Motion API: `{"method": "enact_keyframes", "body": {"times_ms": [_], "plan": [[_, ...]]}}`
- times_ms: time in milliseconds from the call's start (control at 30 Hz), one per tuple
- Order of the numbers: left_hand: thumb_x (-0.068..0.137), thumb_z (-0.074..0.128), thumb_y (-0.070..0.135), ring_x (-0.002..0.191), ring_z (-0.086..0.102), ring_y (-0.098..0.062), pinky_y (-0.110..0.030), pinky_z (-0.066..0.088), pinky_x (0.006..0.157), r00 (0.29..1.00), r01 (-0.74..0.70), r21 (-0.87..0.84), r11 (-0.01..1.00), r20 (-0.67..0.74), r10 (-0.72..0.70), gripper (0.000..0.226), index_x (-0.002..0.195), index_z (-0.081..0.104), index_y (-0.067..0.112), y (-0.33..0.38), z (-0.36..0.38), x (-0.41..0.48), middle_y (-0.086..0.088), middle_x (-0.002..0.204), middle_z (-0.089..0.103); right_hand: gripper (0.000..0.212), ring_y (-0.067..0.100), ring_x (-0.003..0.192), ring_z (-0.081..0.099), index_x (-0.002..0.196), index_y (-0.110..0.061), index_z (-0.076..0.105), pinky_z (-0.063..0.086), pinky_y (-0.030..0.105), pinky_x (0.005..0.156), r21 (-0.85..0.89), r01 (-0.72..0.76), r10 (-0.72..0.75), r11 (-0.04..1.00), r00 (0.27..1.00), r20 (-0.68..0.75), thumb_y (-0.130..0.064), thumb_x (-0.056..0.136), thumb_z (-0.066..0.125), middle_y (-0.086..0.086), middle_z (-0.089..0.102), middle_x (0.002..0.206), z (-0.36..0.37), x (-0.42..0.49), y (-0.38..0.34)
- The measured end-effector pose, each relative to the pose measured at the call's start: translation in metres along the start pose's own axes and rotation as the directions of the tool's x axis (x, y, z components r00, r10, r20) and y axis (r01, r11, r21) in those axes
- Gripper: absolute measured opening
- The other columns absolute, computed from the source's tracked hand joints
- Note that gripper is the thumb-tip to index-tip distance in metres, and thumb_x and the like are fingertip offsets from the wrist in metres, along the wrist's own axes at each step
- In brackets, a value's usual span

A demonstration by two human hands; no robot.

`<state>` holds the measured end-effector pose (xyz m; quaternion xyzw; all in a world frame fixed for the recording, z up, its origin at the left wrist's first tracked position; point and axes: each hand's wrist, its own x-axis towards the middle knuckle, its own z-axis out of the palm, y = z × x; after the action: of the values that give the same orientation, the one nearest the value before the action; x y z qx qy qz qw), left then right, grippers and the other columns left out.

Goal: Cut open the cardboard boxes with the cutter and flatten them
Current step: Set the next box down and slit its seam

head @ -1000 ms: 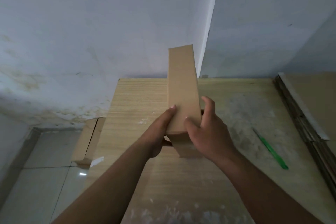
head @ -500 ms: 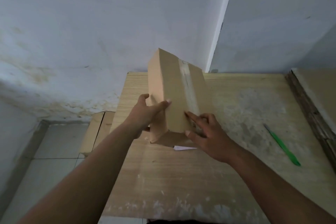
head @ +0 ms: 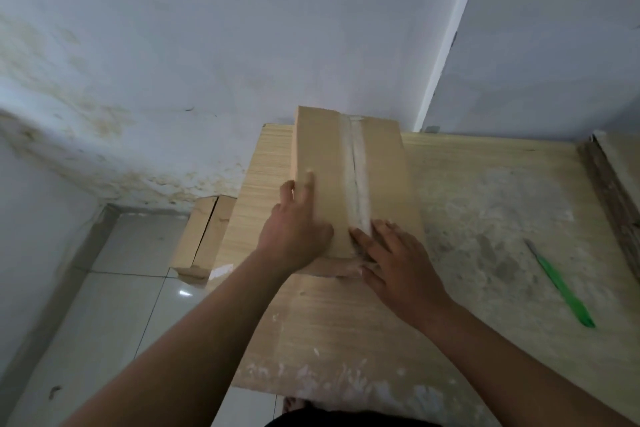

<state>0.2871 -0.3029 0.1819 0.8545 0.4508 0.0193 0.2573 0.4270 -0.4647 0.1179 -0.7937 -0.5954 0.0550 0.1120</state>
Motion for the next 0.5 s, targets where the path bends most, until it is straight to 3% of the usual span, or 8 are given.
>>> {"method": "enact_keyframes", "body": {"times_ms": [100,233,400,500], "plan": [[0.091,0.060,0.050,0.135,0.039,-0.050,-0.053,0.047,0.102,0.997,-0.002,0.140,0.990,0.078,-0.009,0.090,0.161,0.007,0.029,-0.006,0.018,-0.003,-0.010,0.166,-0.004,0.060,0.033,0.144,0.035,0.150,-0.038,0.039,0.032,0.051,0.115,-0.032,-0.006,0.007,0.999,1.000,0.009,-0.045,0.091,0.047,0.008,0.039,0.156,0.009,-0.002,-0.006],[0.100,0.046,0.058,0.145,0.024,-0.048,-0.055,0.043,0.108,0.993,-0.054,0.202,0.978,0.117,0.030,0.080,0.162,0.006,0.028,-0.021,0.040,-0.007,-0.012,0.169,-0.010,0.051,0.028,0.143,0.036,0.141,-0.035,0.051,0.028,0.049,0.117,-0.007,-0.015,0.015,1.000,0.999,-0.028,-0.048,0.092,0.044,0.007,0.044,0.153,0.013,-0.009,-0.003],[0.097,0.037,0.070,0.156,-0.008,-0.045,-0.067,0.018,0.121,0.984,-0.171,0.271,0.947,0.099,0.149,0.075,0.161,0.006,0.045,-0.034,0.045,0.006,-0.011,0.170,-0.015,0.040,0.035,0.128,0.050,0.130,-0.031,0.061,0.052,0.052,0.092,0.159,-0.296,0.318,0.942,0.937,-0.143,-0.047,0.095,0.051,0.010,0.044,0.150,0.012,-0.015,0.017],[0.092,0.037,0.079,0.154,-0.019,-0.044,-0.073,0.014,0.118,0.980,-0.185,0.248,0.951,0.115,0.160,0.079,0.159,0.006,0.051,-0.028,0.047,0.022,-0.007,0.171,-0.017,0.041,0.033,0.128,0.052,0.132,-0.034,0.060,0.056,0.045,0.088,0.236,-0.313,0.348,0.920,0.929,-0.123,-0.049,0.094,0.054,0.006,0.037,0.155,0.014,-0.019,0.019]]}}
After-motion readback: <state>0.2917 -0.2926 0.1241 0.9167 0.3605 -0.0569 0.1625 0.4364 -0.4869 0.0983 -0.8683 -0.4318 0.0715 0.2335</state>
